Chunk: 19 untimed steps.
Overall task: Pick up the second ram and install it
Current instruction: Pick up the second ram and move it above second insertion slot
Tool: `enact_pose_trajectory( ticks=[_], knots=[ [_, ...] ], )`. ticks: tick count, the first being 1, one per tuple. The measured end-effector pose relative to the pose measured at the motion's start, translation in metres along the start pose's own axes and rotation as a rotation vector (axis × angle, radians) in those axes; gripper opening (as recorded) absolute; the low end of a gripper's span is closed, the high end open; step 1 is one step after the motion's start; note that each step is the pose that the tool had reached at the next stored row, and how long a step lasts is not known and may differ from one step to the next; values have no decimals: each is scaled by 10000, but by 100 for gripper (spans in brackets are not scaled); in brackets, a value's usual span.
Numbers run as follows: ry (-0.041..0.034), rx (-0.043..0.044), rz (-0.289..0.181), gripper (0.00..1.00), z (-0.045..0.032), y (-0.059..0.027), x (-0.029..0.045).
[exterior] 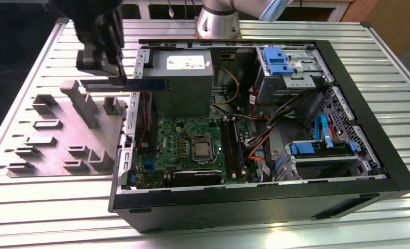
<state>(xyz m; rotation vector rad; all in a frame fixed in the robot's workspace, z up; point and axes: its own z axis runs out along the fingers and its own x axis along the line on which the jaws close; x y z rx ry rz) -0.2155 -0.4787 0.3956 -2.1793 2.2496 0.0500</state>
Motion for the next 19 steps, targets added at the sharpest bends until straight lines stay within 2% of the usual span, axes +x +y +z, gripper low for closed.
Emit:
enact_pose_trajectory(
  ticks=[19],
  knots=[
    [2,-1,0,11,-4,-775,-24]
  ],
)
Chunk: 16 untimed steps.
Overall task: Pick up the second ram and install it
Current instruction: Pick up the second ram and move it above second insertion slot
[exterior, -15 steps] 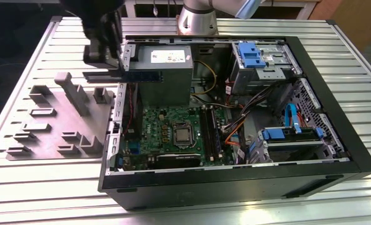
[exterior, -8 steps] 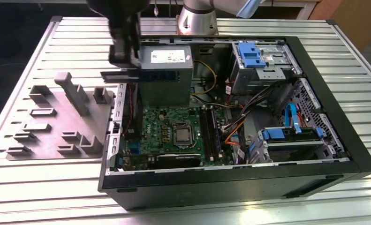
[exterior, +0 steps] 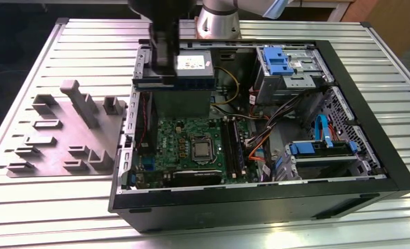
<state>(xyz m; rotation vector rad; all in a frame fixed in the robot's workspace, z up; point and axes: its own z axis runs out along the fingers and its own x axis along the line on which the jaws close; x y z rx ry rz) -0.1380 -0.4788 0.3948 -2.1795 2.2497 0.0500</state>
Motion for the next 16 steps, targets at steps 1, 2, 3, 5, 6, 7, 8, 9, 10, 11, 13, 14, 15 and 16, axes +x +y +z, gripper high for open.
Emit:
enact_pose_trajectory(
  ticks=[1,2,3,5,6,7,8,9,10,11,13,14,15,16],
  knots=[
    [-1,0,0,11,0,-38,-1],
    [-2,1,1,11,1,-75,-2],
    [-1,0,0,11,1,-112,-4],
    [-1,0,0,11,1,-189,-6],
    [-1,0,0,11,1,-230,-7],
    [-1,0,0,11,1,-273,-9],
    [-1,0,0,11,1,-309,-10],
    [-1,0,0,11,1,-344,-11],
    [-1,0,0,11,1,-379,-12],
    [-1,0,1,11,1,-411,-13],
    [0,-1,0,11,0,-439,-13],
    [0,-1,0,11,0,-440,-13],
    [-1,-1,2,11,0,-440,-14],
    [-2,0,2,11,1,-440,-14]
  ],
)
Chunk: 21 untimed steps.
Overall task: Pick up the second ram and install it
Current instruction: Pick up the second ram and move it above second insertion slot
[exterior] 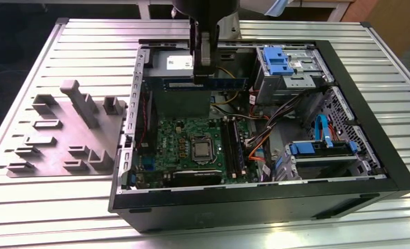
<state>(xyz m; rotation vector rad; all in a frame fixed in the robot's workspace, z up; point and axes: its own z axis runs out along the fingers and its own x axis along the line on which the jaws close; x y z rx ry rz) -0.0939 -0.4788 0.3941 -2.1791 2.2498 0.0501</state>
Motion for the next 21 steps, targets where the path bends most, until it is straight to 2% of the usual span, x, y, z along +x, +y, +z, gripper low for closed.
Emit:
enact_pose_trajectory(
  ticks=[3,21],
  knots=[
    [0,0,-3,11,26,-7,0],
    [1,-1,-2,11,346,-71,8]
  ],
)
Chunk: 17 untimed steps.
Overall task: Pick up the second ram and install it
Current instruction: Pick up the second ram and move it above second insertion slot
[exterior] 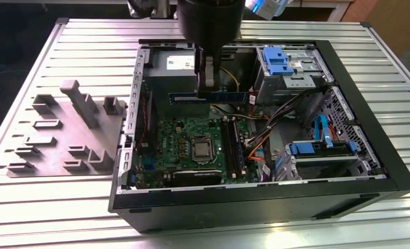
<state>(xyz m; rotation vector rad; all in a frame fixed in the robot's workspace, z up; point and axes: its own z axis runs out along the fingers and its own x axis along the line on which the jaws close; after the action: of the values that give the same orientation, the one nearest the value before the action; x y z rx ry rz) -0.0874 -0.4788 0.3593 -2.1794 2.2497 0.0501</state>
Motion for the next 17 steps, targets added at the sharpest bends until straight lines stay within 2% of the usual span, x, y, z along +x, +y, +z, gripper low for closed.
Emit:
enact_pose_trajectory(
  ticks=[17],
  knots=[
    [0,0,1,11,303,-25,8]
  ],
)
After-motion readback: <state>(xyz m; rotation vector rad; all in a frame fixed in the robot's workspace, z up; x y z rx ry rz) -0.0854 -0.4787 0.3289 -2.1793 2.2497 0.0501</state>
